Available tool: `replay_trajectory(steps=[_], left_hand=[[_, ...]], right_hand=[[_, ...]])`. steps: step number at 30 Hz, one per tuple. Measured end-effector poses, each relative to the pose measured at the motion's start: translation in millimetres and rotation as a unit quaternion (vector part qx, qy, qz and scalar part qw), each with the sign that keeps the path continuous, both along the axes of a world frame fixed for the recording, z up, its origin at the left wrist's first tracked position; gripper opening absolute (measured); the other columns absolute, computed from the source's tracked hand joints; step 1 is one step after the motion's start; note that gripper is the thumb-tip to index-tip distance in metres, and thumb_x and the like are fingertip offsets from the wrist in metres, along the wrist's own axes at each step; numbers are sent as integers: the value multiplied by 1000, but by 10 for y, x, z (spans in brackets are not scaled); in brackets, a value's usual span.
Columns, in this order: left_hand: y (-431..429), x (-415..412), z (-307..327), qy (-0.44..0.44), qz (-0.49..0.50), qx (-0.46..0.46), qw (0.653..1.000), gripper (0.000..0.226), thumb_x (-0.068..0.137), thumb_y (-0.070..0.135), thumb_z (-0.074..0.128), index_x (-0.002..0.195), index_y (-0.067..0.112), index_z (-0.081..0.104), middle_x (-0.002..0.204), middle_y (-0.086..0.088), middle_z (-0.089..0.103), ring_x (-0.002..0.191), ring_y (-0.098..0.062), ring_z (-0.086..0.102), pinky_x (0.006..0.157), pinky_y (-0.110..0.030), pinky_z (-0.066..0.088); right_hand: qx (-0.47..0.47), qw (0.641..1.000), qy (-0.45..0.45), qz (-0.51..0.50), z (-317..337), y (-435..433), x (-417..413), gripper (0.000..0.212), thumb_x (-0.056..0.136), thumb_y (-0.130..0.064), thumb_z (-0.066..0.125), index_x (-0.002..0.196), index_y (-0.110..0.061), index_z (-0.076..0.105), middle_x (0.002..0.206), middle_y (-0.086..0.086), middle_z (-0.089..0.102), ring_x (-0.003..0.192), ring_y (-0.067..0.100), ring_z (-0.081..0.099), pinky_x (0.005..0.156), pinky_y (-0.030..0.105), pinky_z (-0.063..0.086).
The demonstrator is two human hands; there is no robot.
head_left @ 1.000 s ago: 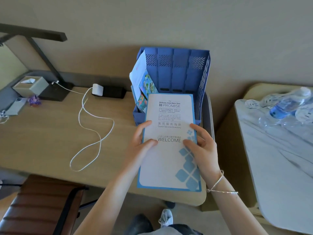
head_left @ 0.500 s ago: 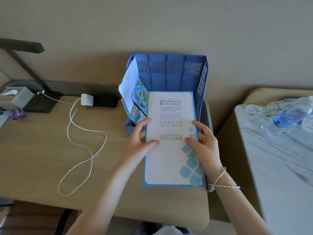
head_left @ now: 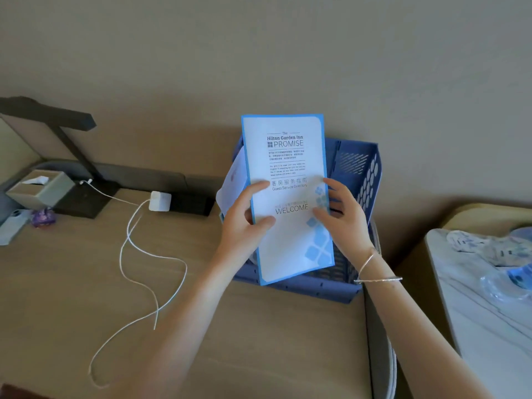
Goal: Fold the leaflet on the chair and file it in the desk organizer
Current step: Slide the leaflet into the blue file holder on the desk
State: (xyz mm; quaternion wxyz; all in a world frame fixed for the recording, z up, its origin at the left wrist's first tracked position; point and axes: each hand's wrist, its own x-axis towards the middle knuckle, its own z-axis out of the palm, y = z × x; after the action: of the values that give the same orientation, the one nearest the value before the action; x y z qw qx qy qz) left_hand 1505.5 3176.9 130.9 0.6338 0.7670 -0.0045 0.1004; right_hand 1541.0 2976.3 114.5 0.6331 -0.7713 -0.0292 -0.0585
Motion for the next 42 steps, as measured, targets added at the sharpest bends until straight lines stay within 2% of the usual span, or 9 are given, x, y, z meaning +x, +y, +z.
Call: replay_trajectory(steps=[8, 17, 22, 25, 29, 34, 37, 39, 42], left_hand=[[-101, 333, -485, -45, 115, 15, 992, 60, 82, -11, 59, 129, 27, 56, 137, 6, 57, 126, -23, 54, 103, -50, 45], [-268, 491, -1013, -66, 184, 75, 978, 56, 85, -14, 60, 135, 11, 53, 138, 0, 57, 133, -10, 48, 108, -27, 40], [-254, 486, -1188, -66, 148, 137, 977, 60, 83, -15, 58, 136, 11, 50, 138, -2, 57, 113, -38, 59, 93, -48, 50], [-191, 440, -1326, -48, 120, 154, 980, 60, 83, -18, 50, 136, 10, 51, 138, -2, 58, 89, -45, 58, 71, -23, 49], [-154, 395, -1442, 1, 135, 148, 980, 62, 86, -15, 48, 139, 17, 48, 128, -12, 64, 63, -14, 52, 65, -14, 40], [-133, 384, -1457, 6, 141, 182, 973, 61, 86, -15, 53, 139, 16, 50, 102, -41, 59, 85, -33, 51, 62, 1, 36], [-136, 380, -1477, 18, 155, 186, 970, 62, 87, -12, 56, 139, 21, 49, 97, -32, 64, 76, -13, 53, 63, 2, 36], [-135, 378, -1511, 32, 156, 181, 970, 64, 87, -10, 58, 138, 26, 48, 71, -10, 62, 58, 3, 49, 60, -1, 38], [-136, 397, -1568, 77, 143, 184, 970, 71, 88, -6, 60, 138, 40, 40, 54, 11, 38, 50, -5, 43, 57, -17, 40]], right_hand=[[3, 996, 90, 7, -474, 180, 539, 67, 91, -12, 65, 148, -31, 35, 146, 3, 47, 122, 22, 55, 97, 32, 46], [84, 987, 132, 41, -980, 340, 1054, 54, 84, 13, 47, 132, -11, 58, 110, 2, 67, 77, -8, 67, 69, 13, 53], [91, 987, 121, 54, -1117, 436, 1293, 55, 79, 20, 43, 115, -15, 64, 99, -6, 68, 77, -9, 66, 69, 12, 52], [102, 985, 114, 75, -1214, 499, 1399, 55, 74, 26, 42, 114, -5, 65, 99, 5, 69, 80, -1, 67, 73, 21, 56], [104, 984, 109, 97, -1335, 580, 1465, 53, 76, 26, 41, 116, 0, 64, 103, 10, 67, 81, -3, 67, 75, 21, 57], [112, 982, 107, 105, -1436, 612, 1498, 54, 76, 26, 43, 114, -7, 63, 100, -1, 68, 81, -3, 67, 73, 18, 56], [115, 981, 108, 112, -1474, 605, 1515, 50, 79, 25, 45, 117, -2, 64, 102, 1, 68, 83, -3, 68, 73, 19, 56], [116, 981, 106, 116, -1492, 604, 1523, 47, 81, 23, 46, 118, 1, 63, 106, 7, 68, 87, 3, 68, 76, 21, 57], [117, 980, 104, 124, -1519, 608, 1535, 46, 83, 22, 44, 120, 2, 63, 114, 13, 66, 96, 19, 65, 84, 29, 57]])
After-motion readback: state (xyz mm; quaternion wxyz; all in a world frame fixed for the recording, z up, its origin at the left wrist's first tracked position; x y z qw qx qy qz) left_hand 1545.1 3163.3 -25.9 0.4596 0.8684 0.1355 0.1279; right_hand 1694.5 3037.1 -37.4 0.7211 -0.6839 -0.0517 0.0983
